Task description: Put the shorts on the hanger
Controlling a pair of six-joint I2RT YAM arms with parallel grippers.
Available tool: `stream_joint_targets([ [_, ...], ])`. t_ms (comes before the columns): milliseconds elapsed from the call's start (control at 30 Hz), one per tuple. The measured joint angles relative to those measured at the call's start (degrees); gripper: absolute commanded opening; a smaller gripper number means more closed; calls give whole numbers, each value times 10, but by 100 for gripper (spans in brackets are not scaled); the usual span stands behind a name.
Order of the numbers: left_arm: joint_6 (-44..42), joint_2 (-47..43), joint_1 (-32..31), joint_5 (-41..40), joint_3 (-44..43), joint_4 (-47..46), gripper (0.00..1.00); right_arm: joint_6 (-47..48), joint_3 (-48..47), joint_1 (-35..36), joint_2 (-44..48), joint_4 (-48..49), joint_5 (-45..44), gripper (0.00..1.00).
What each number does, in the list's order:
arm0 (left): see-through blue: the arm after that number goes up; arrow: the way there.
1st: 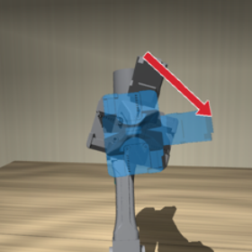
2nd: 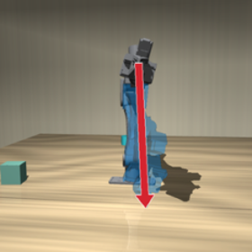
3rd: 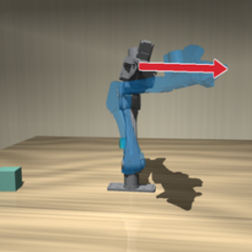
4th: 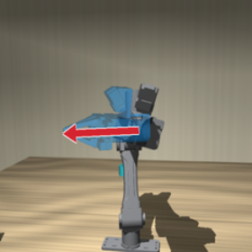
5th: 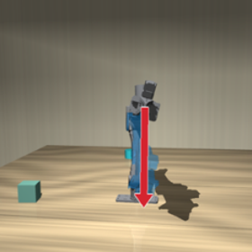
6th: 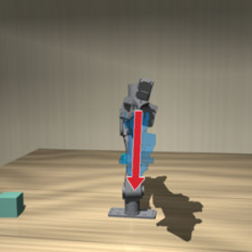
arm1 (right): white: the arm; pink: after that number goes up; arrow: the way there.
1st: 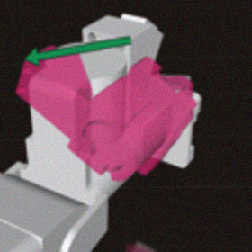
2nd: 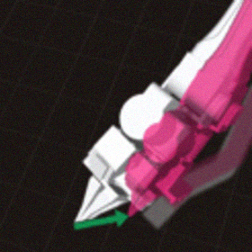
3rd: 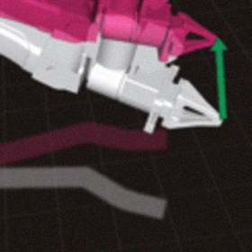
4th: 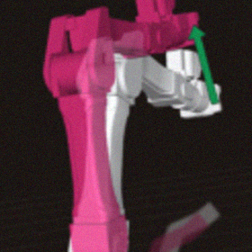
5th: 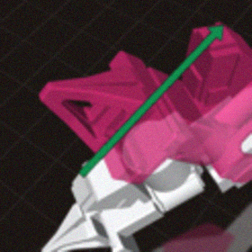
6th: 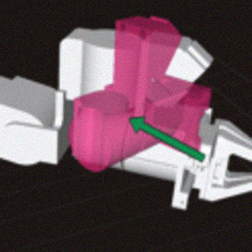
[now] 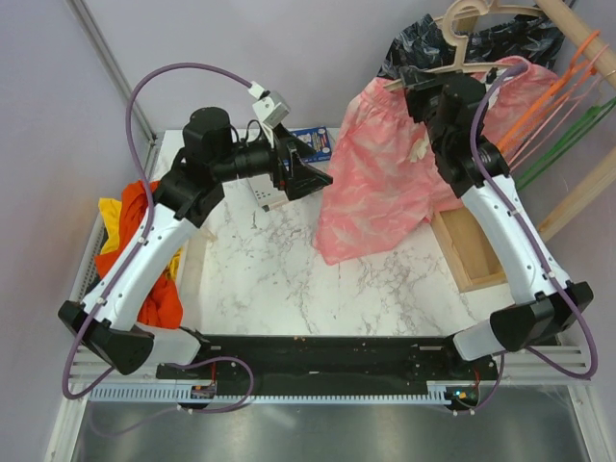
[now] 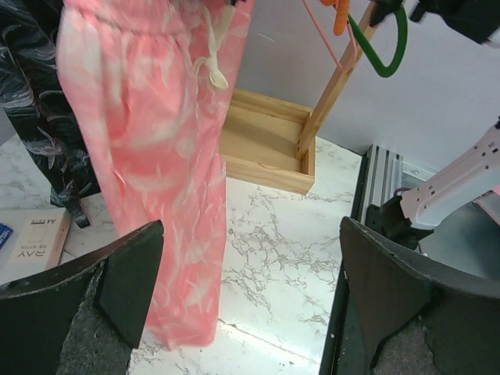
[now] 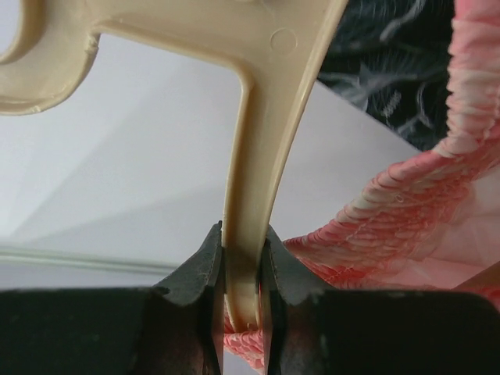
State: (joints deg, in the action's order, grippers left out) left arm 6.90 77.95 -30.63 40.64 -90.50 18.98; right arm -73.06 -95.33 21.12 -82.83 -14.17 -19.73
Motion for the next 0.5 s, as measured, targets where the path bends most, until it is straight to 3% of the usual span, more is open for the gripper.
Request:
stream_joint_targets([
  [267, -11, -35, 0, 0, 20, 10, 99, -40, -101, -82, -82, 13, -14, 0],
  [500, -21, -43, 0, -1, 43, 20, 100, -66, -163, -113, -135, 19, -17, 0],
])
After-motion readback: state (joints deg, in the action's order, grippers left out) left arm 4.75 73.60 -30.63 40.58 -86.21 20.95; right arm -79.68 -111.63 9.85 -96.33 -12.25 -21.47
